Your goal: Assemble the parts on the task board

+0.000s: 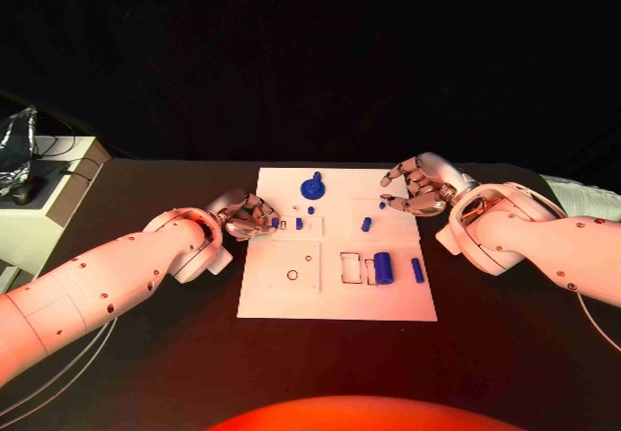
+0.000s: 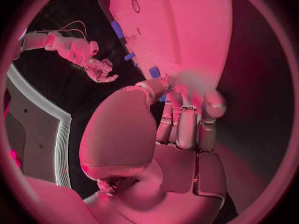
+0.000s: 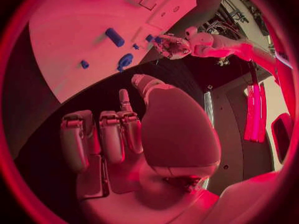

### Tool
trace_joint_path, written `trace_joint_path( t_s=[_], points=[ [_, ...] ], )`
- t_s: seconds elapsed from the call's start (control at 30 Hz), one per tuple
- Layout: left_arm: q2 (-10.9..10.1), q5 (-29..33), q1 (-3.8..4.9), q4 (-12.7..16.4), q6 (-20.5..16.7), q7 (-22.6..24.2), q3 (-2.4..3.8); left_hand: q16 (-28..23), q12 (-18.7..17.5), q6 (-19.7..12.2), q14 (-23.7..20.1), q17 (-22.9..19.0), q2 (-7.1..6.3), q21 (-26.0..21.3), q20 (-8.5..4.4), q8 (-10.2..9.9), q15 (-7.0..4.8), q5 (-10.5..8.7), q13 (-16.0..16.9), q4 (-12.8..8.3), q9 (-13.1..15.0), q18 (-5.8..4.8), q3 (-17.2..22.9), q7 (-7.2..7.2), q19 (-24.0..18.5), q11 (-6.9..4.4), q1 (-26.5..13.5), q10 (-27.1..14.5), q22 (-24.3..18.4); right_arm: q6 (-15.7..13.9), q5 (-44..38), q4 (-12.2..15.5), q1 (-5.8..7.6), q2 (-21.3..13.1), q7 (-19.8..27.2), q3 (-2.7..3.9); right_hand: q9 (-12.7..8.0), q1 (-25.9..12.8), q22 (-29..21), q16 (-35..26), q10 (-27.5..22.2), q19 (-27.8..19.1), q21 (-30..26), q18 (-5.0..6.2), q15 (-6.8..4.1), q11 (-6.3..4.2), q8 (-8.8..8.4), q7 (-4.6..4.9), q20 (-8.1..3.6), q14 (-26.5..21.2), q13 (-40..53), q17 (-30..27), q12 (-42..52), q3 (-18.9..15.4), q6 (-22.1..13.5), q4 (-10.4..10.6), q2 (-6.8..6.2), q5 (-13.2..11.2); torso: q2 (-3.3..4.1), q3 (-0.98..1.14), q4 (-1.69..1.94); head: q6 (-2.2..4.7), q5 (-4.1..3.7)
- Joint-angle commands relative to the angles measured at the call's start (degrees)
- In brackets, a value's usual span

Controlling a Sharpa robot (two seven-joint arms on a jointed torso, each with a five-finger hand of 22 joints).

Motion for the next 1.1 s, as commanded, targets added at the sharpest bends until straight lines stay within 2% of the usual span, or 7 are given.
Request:
trace_joint_path(
  t_s=[0.03,0.73,0.87,0.97,1.1],
  points=[
    [0.09,-0.04,-0.14,0.18,1.23,-0.04,-0.11,0.38,0.30,-0.92,0.25,0.00,-0.72,0.12,-0.12,-0.71,0.21,-0.15,-0.08,-0.07,-0.36,0.07,-0.43,-0.21,0.05,-0.02,0.02,-0.65,0.01,-0.08,-0.58,0.04,-0.03,0.03,0.10,0.01,0.05,-0.45,15.10,-0.23,4.03,5.90,0.35,0.01,-0.42,-0.42,0.07,-0.20,-0.30,5.39,13.03,12.38,0.02,0.30,-0.13,0.16,0.21,0.08,0.00,-0.02,-0.02,0.02,-0.03],
    [0.04,0.55,-0.15,0.49,1.34,0.21,-0.08,0.47,0.59,-1.98,0.31,0.16,-0.76,0.22,-0.14,-1.55,0.15,-0.20,-0.18,-0.09,-0.67,0.04,-0.74,-0.34,0.14,-0.10,-0.04,-0.74,0.18,-0.11,-0.58,0.03,-0.03,0.02,0.05,0.01,0.05,-0.45,15.10,-0.23,4.03,5.90,0.35,0.01,-0.42,-0.42,0.07,-0.20,-0.30,5.39,13.03,12.38,0.02,0.30,-0.13,0.16,0.21,0.08,-0.01,0.03,-0.03,0.02,-0.06],
    [0.01,0.75,-0.15,0.79,2.16,0.53,-0.08,0.48,0.80,-3.56,0.11,-0.09,-1.23,-0.05,-0.15,-2.60,0.11,-0.21,-0.33,-0.05,-1.07,0.11,-1.69,-0.96,-0.17,-0.17,-0.40,-1.17,-0.03,-0.13,-0.58,0.02,-0.03,0.03,0.06,0.01,0.03,-0.55,15.10,-0.22,4.01,5.90,0.35,0.01,-0.41,-0.41,0.08,-0.19,-0.30,5.40,13.01,12.40,0.00,0.41,-0.25,0.04,0.14,0.09,0.00,0.01,-0.02,0.04,-0.09],
    [-0.11,1.00,-0.15,1.32,2.78,0.89,-0.07,0.50,1.34,-5.27,-0.27,-0.45,-1.57,-0.59,-0.13,-3.85,0.11,-0.16,-0.39,0.40,-1.48,0.22,-4.13,-1.87,-0.69,-0.20,-1.10,-1.93,-0.41,-0.14,-0.58,0.02,-0.03,0.02,0.08,0.01,0.03,-0.55,15.10,-0.22,4.01,5.90,0.35,0.01,-0.41,-0.41,0.08,-0.19,-0.30,5.40,13.01,12.40,0.00,0.41,-0.25,0.04,0.14,0.09,0.00,0.01,0.00,0.11,-0.10],
    [-0.43,1.81,-0.15,2.43,3.36,1.33,0.12,0.62,2.39,-7.15,-0.58,-0.72,-0.97,-1.23,-0.03,-5.72,0.23,-0.18,-0.66,1.88,-1.93,0.29,-11.25,-2.26,-1.01,-0.18,-1.31,-2.87,-0.73,-0.12,-0.58,-0.01,-0.03,0.05,0.11,0.01,0.03,-0.55,15.10,-0.22,4.01,5.90,0.35,0.01,-0.41,-0.41,0.08,-0.19,-0.30,5.40,13.01,12.40,0.00,0.41,-0.25,0.04,0.14,0.09,-0.08,0.00,0.01,0.18,-0.07]
  ],
)
